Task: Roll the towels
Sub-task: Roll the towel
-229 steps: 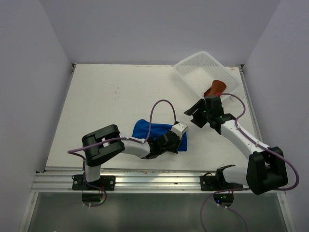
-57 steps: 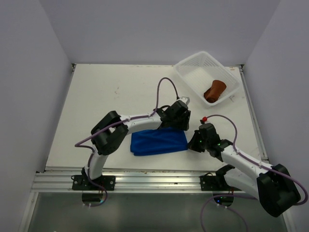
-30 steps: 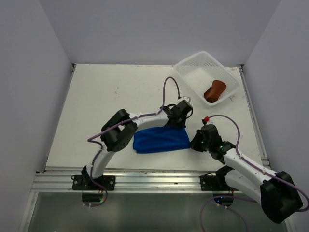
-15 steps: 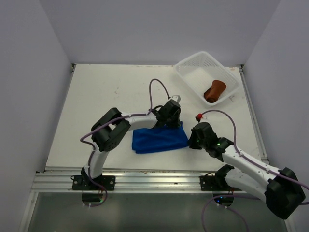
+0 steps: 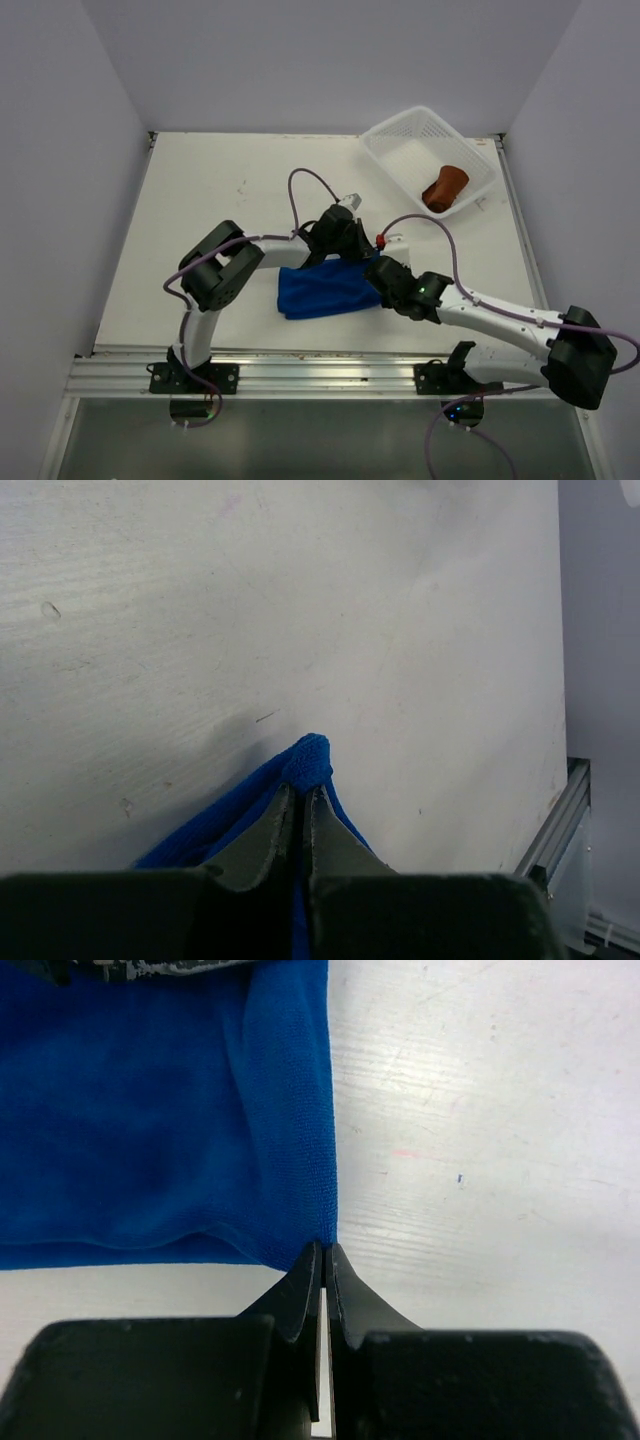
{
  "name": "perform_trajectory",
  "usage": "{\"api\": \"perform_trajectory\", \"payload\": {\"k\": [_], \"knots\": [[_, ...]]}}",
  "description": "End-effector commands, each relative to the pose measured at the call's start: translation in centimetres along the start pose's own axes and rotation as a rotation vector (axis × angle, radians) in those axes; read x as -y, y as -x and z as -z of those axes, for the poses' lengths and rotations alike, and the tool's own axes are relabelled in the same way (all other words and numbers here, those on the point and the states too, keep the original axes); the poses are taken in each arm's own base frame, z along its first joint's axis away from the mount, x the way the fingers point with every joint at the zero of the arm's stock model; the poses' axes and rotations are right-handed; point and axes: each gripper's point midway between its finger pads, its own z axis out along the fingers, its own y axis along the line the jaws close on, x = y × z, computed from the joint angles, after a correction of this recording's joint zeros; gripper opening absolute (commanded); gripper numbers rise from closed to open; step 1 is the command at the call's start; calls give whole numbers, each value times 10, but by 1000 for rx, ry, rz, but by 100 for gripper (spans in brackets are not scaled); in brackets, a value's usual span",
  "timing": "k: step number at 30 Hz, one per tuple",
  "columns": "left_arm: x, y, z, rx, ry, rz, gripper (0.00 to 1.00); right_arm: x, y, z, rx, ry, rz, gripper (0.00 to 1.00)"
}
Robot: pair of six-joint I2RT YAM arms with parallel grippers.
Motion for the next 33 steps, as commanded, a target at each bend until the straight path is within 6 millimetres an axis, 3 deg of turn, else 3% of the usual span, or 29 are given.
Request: {"api": "perform_trajectory", "payload": {"k": [1, 10, 16, 23, 33], "knots": [[13, 64, 18, 183, -99, 33, 0, 21, -1, 12, 10, -172, 132, 0], [14, 72, 21, 173, -196, -3, 0, 13, 11, 16, 15, -296, 306, 0], [-4, 66, 22, 148, -195, -17, 0, 7, 4, 8, -15, -301, 359, 0], [-7, 67, 29, 143, -205, -50, 0, -16, 6, 0, -5, -255, 369, 0], [-22, 63, 30, 138, -169, -79, 0, -38, -13, -12, -42, -141, 314, 0]]}}
